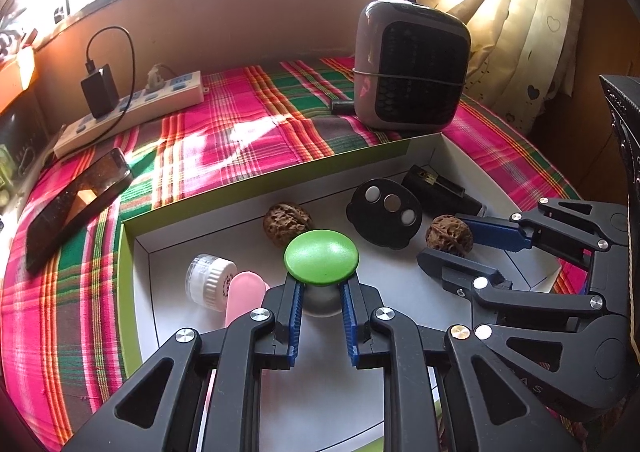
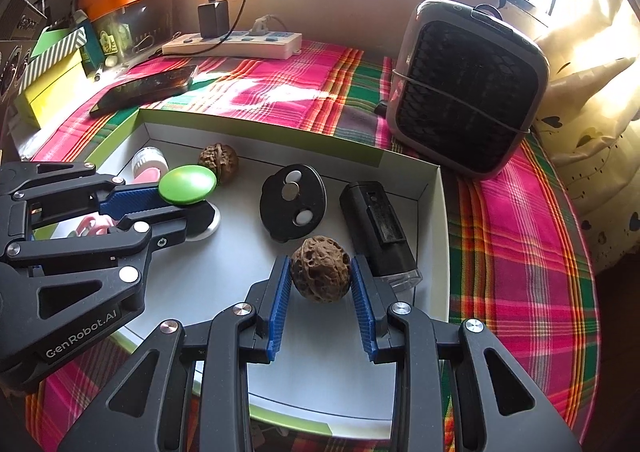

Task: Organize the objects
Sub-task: 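Carry the green-lidded container into the box with left gripper while right gripper carries the walnut in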

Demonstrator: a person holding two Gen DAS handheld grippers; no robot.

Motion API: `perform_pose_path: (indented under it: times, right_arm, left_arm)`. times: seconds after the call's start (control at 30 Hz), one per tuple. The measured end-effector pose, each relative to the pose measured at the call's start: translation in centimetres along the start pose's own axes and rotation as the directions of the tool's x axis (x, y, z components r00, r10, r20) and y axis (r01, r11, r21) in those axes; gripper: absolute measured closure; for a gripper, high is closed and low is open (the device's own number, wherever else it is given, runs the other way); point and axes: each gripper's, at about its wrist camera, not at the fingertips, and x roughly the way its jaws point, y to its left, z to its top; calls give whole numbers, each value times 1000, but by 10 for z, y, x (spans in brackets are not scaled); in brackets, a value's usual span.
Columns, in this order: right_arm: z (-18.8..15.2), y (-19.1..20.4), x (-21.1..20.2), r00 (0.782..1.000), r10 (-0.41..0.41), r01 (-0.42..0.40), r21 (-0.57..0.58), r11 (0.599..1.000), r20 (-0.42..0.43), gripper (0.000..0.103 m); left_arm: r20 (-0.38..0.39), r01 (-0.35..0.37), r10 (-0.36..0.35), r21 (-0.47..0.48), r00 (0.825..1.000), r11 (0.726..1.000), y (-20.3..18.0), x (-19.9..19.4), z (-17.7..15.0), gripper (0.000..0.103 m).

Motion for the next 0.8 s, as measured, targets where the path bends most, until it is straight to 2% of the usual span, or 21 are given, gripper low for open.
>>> perform_pose_path:
  times: [0.43, 0.6, 0.8]
  right_arm:
    - [-2, -1, -1, 1000, 6, -6, 17, 1000, 5, 71]
    - [-2, -2, -1, 1000, 7, -7, 21, 1000, 2, 71]
    - [-3, -3, -1, 1000, 11, -11, 30, 999, 1, 68]
  left_arm:
    - [-5, -3, 3, -7, 1000, 1000, 2, 0, 0, 83]
    - [-20, -1, 0, -19, 1000, 1000, 5, 1, 0, 75]
    - [-25, -1, 1, -21, 1000, 1000, 4, 1, -1, 74]
